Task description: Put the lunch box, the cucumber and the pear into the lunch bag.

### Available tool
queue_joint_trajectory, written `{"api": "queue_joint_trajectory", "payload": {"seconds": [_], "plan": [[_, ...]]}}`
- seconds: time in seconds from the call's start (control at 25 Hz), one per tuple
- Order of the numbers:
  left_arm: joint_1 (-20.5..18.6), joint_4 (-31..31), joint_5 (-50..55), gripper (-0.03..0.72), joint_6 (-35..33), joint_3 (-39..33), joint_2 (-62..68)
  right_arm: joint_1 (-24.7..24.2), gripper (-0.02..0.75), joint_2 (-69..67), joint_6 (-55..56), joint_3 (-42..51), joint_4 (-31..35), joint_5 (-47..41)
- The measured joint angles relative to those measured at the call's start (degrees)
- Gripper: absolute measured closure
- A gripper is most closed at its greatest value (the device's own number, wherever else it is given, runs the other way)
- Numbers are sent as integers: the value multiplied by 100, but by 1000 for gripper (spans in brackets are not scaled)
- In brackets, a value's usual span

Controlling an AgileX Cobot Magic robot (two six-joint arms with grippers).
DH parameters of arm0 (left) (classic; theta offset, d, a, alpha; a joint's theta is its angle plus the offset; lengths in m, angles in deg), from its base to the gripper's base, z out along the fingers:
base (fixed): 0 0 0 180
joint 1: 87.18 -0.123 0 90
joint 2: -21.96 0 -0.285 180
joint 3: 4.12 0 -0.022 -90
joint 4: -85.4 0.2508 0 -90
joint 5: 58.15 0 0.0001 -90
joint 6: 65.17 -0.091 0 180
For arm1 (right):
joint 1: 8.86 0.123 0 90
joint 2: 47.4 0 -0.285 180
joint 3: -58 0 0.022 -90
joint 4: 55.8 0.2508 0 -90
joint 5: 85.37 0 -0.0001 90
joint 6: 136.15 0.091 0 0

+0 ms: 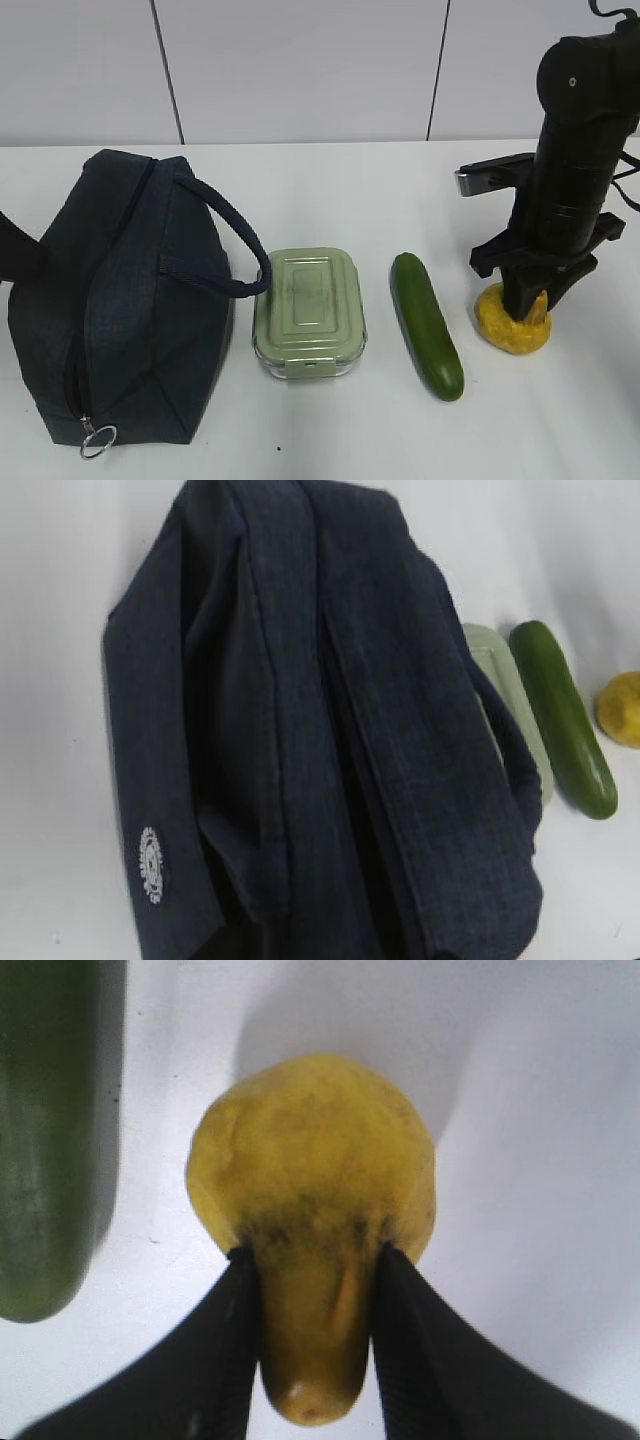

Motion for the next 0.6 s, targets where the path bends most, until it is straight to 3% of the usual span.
{"api": "queue_joint_trajectory", "payload": {"seconds": [0.16,0.28,0.6], "plan": [[27,167,0,339,-5,0,297,0,469,0,0,0,0,0],[27,184,0,386,-5,0,433,0,469,0,0,0,0,0],[38,74,0,682,-12,2,496,0,469,0,0,0,0,-8]]}}
